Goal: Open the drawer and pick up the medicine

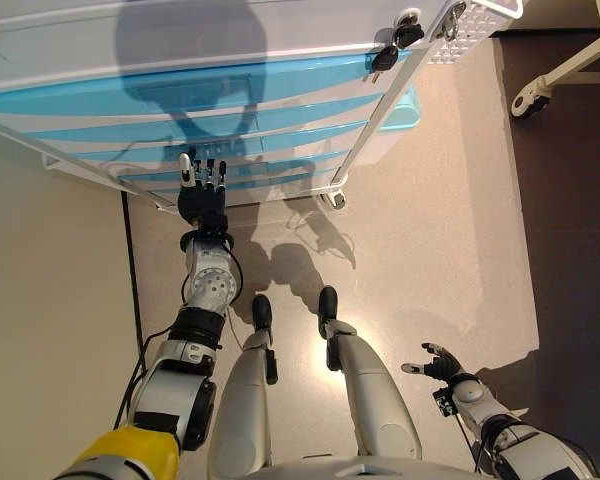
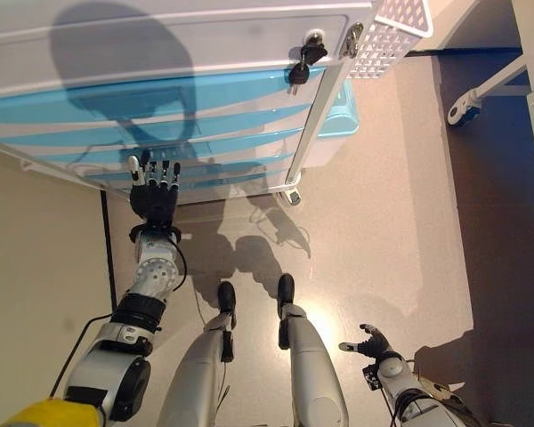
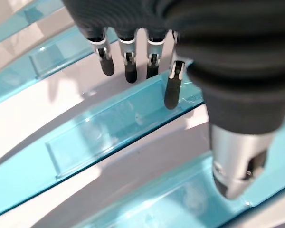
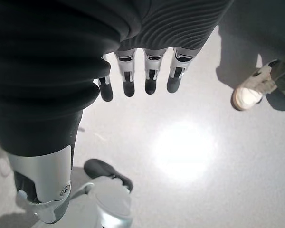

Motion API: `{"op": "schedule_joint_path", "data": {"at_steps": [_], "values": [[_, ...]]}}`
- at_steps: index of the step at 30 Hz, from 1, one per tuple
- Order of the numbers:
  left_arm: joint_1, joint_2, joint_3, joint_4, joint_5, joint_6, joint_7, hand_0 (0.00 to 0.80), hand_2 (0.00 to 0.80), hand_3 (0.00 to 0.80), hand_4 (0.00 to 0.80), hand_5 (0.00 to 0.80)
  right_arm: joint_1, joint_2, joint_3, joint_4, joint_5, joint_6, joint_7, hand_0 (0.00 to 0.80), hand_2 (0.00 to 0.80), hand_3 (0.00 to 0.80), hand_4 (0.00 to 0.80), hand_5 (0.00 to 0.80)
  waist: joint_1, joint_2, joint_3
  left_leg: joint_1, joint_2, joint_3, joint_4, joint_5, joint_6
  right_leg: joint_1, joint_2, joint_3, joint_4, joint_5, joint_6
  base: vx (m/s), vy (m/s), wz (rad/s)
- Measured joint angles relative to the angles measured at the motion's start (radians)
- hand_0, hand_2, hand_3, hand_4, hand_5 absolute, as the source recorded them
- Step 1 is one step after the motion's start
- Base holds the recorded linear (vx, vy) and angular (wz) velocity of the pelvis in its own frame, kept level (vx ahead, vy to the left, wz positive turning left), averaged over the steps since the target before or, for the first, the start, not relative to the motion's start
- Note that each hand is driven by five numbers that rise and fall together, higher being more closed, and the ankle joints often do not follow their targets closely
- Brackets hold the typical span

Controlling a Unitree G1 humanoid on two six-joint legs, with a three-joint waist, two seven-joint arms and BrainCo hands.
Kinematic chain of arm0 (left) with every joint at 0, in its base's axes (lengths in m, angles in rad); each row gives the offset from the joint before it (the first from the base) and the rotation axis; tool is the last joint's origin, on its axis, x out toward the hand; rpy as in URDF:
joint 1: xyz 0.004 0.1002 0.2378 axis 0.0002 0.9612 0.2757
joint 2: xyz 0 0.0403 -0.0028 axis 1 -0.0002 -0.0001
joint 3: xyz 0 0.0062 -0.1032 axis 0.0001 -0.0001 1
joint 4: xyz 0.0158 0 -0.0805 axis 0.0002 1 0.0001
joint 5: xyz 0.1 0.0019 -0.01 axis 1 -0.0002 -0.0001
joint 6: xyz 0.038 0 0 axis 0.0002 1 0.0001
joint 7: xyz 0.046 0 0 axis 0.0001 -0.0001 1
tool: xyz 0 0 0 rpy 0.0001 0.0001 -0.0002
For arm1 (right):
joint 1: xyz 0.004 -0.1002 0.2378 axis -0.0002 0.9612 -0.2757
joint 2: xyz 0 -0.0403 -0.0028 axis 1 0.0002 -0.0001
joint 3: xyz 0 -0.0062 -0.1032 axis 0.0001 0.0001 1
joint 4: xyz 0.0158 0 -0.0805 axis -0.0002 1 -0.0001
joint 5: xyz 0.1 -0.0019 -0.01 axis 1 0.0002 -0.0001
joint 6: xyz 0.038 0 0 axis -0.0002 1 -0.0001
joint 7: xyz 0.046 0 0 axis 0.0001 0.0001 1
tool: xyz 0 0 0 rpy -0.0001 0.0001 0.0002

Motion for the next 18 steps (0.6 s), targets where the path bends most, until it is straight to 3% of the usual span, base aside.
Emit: {"op": "schedule_joint_path", "data": {"at_steps": [18], "values": [[0.014, -0.082, -0.017, 0.116, 0.001, 0.021, -0.012, 0.0, 0.0, 0.0, 0.0, 0.0, 0.0, 0.004, 0.0, -0.004, 0.003, 0.0, -0.014, 0.0, 0.0, 0.0, 0.0, 0.0, 0.0, -0.013, -0.008, -0.001, 0.003, -0.004, -0.002, 0.0, 0.0, 0.006, 0.001, -0.005, -0.013, 0.002, -0.001, 0.0, 0.0, 0.0]]}}
